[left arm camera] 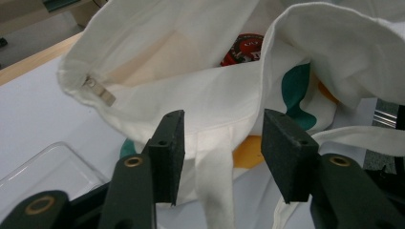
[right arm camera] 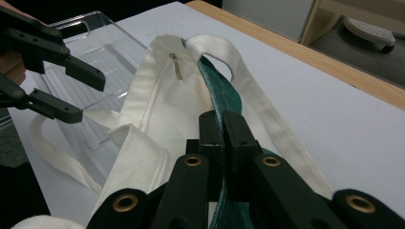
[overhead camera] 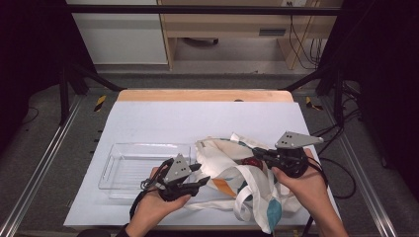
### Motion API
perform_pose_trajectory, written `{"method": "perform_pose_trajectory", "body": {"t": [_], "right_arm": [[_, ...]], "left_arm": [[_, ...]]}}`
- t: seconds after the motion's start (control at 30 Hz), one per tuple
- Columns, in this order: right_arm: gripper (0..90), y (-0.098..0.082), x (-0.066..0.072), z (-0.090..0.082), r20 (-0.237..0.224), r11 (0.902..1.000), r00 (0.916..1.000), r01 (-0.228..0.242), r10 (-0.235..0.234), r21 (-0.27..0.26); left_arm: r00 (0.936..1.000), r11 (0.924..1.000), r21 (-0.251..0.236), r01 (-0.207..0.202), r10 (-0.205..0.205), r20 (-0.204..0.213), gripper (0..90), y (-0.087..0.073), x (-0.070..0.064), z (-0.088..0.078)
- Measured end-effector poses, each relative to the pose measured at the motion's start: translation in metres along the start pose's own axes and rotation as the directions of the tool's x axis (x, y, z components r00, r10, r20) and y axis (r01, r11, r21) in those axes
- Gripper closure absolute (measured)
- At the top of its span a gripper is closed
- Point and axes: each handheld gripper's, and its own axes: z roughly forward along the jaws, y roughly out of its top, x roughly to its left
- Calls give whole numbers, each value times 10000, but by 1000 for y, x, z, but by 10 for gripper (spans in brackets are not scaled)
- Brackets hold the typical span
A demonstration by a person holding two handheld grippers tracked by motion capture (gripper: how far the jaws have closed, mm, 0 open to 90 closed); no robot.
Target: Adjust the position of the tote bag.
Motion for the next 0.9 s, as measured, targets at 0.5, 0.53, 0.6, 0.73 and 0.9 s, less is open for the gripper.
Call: {"method": "perform_pose_trajectory", "body": {"t": [0.5, 0.53, 0.6, 0.73, 0.9], "right_arm": [[875, -1, 6, -1, -253, 9998, 9995, -182, 179, -119], [874, -1, 6, -1, -262, 9998, 9995, -163, 160, -134], [874, -1, 6, -1, -298, 9997, 9994, -181, 177, -142], [873, -3, 6, -1, -336, 9997, 9993, -183, 177, -153], [872, -6, 6, -1, -390, 9991, 9987, -338, 329, -243]], "left_arm": [[9976, 9985, 321, -443, 425, 555, 401, 26, -19, 37], [9977, 9983, 365, -457, 438, 527, 401, 29, -21, 42], [9983, 9982, 475, -369, 347, 468, 405, 30, -20, 47], [9976, 9980, 494, -384, 355, 596, 474, 34, -23, 52], [9970, 9967, 716, -395, 346, 690, 668, 37, -24, 55]]}}
